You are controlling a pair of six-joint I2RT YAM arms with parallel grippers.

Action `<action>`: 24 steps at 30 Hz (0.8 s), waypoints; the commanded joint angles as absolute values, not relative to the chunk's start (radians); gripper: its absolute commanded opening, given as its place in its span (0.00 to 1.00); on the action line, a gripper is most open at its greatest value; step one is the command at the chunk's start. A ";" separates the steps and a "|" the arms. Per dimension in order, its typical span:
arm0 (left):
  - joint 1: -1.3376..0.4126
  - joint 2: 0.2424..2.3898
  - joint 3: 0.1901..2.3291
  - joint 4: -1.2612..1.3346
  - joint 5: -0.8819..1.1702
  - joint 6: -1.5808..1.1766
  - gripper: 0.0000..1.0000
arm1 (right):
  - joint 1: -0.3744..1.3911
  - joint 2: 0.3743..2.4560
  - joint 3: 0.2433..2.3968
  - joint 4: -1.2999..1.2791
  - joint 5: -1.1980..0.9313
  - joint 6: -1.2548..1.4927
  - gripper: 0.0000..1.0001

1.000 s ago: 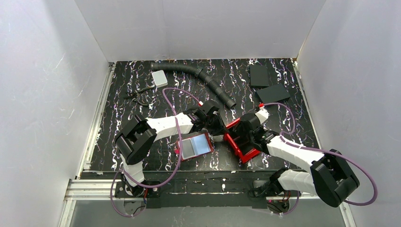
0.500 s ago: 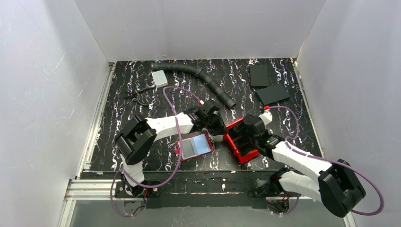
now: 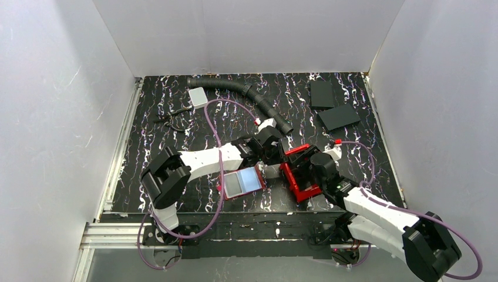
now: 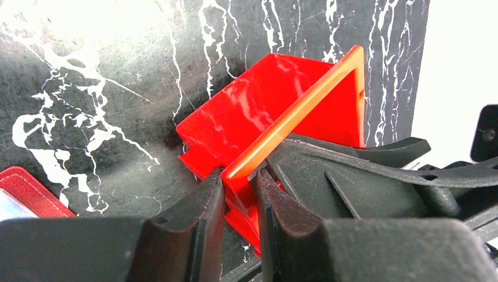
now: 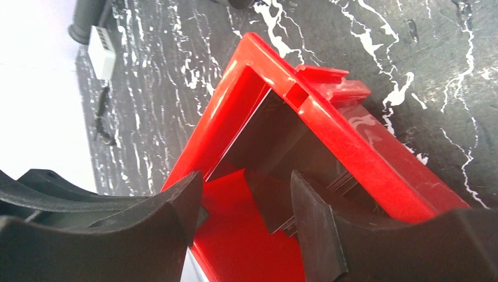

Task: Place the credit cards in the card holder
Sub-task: Pick up the credit card from the storage box.

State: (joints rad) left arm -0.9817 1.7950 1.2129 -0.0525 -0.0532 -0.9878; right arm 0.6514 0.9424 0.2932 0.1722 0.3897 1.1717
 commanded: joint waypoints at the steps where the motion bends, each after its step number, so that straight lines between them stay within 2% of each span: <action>1: -1.039 1.668 1.210 -0.051 -0.073 -0.872 0.00 | 0.629 0.892 0.253 0.166 0.502 1.245 0.67; 8: -1.056 1.601 1.154 0.028 -0.179 -0.836 0.00 | 0.615 0.869 0.239 0.180 0.524 1.270 0.67; 11: -1.058 1.590 1.147 0.029 -0.191 -0.843 0.00 | 0.609 0.885 0.245 0.171 0.518 1.280 0.70; 16: -1.053 1.578 1.114 0.043 -0.185 -0.880 0.00 | 0.591 0.909 0.230 0.216 0.500 1.277 0.69; 22: -1.036 1.590 1.097 0.054 -0.125 -0.930 0.00 | 0.563 0.926 0.251 0.255 0.418 1.222 0.53; 24: -1.034 1.601 1.092 0.059 -0.108 -0.942 0.00 | 0.557 0.904 0.253 0.233 0.412 1.214 0.43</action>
State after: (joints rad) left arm -1.0374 1.6325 1.1069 0.0422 -0.1501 -0.9215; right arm 0.5743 0.9245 0.2539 0.2222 0.4171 1.2503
